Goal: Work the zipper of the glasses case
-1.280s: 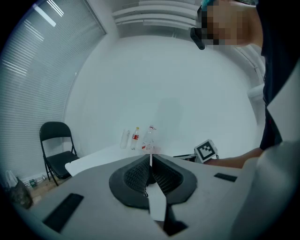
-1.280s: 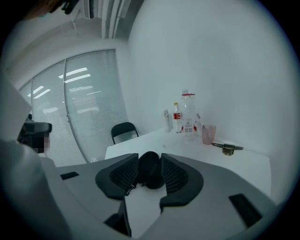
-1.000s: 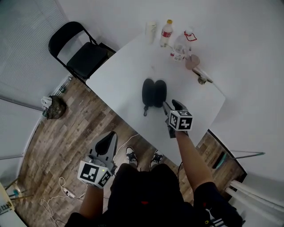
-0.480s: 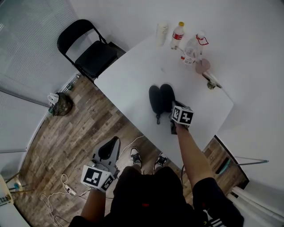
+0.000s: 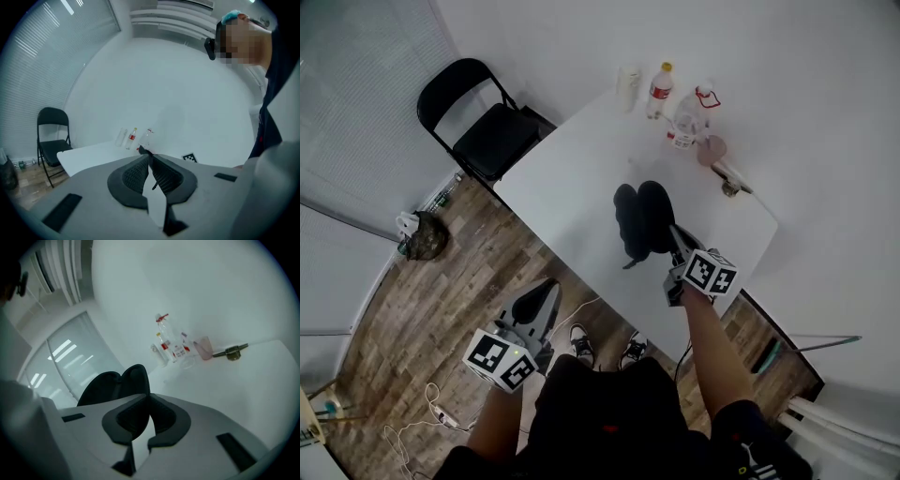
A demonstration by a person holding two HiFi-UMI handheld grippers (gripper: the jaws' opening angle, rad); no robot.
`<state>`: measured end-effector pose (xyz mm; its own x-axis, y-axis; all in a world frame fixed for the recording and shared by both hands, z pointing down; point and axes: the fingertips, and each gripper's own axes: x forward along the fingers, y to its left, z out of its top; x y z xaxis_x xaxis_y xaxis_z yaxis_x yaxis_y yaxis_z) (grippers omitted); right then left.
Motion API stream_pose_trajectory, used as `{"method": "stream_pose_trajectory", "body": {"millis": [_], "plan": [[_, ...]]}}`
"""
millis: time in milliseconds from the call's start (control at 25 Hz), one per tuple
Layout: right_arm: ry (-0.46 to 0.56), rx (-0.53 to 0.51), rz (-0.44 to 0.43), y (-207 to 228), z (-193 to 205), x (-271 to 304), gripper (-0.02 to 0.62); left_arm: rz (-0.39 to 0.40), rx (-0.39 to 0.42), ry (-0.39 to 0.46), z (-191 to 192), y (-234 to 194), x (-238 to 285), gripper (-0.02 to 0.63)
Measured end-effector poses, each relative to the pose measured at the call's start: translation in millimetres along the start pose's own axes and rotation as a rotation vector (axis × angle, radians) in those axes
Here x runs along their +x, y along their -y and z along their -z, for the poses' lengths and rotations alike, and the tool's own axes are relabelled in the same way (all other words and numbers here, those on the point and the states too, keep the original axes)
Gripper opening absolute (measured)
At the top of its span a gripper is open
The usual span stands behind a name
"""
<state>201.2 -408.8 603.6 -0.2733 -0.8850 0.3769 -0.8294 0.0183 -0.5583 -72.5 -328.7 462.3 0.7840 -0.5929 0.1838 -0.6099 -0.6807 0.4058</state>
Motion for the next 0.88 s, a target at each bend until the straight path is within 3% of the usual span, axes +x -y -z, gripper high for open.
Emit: {"method": "stream_pose_trajectory", "body": {"millis": [360,520,760,880], "plan": [[0.208,0.016,-0.305,-106,-87,-109,0.034,0.367,-0.047,0.056,-39,77,11,0.035],[0.250,-0.020,-0.384,-141,-105,-155,0.034,0.491,-0.047,0.088,-56,115,12,0.046],[0.270,-0.060,-0.453,-170,-117,-192,0.034,0.753,-0.055,0.113,-75,166,10,0.243],[0.268,-0.113,-0.462,-181,-114,-209,0.034,0.827,-0.119,0.128,-83,184,13,0.279]]}}
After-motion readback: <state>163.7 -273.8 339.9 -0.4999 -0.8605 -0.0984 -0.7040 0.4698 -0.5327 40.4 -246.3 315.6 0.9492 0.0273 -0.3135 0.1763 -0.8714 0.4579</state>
